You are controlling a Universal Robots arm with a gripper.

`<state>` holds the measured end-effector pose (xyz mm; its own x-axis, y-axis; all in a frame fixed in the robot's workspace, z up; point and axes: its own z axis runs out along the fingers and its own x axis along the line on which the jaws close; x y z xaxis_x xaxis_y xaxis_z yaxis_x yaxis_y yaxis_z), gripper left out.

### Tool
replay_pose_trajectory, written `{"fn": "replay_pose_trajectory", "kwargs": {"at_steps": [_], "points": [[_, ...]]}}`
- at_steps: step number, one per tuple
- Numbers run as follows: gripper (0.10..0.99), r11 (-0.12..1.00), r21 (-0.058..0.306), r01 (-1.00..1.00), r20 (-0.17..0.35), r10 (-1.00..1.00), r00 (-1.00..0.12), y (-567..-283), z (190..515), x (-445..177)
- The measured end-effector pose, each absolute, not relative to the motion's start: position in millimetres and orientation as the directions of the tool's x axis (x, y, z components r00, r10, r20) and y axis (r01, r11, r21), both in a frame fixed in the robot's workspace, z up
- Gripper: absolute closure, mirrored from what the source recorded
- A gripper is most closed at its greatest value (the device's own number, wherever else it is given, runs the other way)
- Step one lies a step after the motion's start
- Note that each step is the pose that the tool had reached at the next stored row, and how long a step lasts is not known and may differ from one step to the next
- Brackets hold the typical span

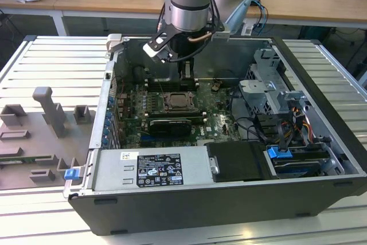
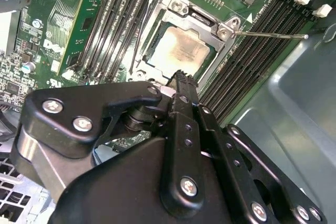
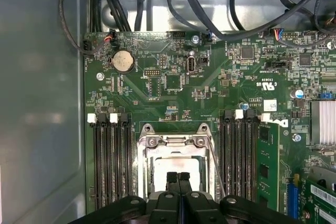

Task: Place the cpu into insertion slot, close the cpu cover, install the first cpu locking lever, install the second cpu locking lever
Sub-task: 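Install the first cpu locking lever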

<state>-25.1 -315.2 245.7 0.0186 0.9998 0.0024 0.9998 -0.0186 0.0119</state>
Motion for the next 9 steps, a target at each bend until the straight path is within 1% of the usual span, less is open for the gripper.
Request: {"fn": "replay_pose_trajectory", "kwargs": {"at_steps": [9], "points": [[0.98, -0.019, 0.012, 1.0, -0.002, 1.0, 0.019, -315, 260, -25]]}}
